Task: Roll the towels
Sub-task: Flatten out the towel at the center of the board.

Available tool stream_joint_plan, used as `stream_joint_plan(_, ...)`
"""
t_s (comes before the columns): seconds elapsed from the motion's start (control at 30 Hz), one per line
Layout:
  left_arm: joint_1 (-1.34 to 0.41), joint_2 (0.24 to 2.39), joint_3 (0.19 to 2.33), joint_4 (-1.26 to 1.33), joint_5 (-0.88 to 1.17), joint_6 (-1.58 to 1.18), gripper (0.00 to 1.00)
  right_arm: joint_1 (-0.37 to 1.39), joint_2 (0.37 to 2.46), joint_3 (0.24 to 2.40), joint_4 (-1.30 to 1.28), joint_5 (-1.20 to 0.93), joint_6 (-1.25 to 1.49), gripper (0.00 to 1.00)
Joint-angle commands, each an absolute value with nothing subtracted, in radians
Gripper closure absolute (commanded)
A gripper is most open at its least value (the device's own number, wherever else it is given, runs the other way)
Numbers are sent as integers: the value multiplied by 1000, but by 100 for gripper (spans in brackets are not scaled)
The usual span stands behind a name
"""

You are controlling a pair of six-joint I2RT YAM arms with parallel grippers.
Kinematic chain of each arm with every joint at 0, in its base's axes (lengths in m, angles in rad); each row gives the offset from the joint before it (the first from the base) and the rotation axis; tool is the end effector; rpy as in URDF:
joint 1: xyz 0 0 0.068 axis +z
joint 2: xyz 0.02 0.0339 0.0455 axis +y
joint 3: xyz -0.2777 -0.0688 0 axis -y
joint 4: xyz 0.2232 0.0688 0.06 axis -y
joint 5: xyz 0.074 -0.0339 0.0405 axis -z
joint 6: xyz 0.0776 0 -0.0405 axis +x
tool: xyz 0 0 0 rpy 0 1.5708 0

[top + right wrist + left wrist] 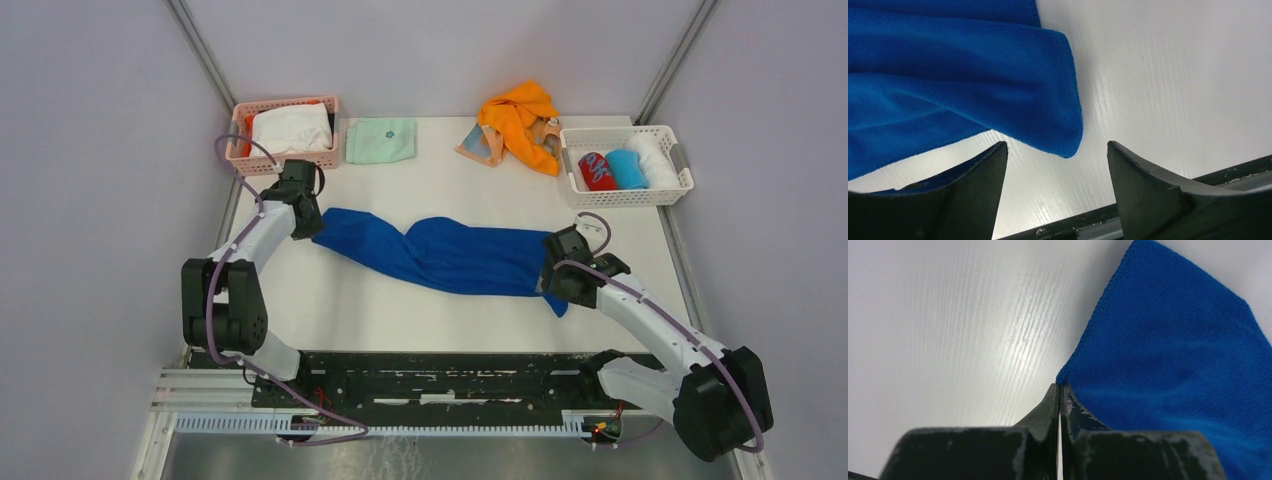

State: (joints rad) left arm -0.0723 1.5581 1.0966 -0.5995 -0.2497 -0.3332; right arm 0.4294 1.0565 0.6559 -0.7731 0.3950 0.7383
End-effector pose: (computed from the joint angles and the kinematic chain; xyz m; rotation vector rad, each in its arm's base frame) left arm 0.3164 -0.0037 0.2153 -0.4206 2.5554 0.1824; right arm 0.1658 0.0431 0.1892 0.5023 2.5471 -0.1454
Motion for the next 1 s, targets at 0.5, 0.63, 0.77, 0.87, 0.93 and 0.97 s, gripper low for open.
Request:
stream_joint_plan(0.5,-67,1344,994,-602,-606,-365,97,260,1425,719,-611,355,726,36)
stream_joint_plan(0.63,-67,1341,990,-601,-568,-365,97,227,1472,802,-637,354,689,39)
stream_joint_plan(0.77,-68,1316,965,-590,-499,-373,97,227,1386,834,-698,281,659,37)
stream_joint_plan(0.87,-67,1309,954,-584,-466,-374,97,227,1297,805,-746,219,673,37)
stream_joint_plan(0.93,-67,1311,956,-585,-460,-372,97,227,1252,764,-762,183,690,41)
stream_joint_plan(0.97,-67,1310,958,-584,-457,-371,97,227,1234,747,-769,171,701,43)
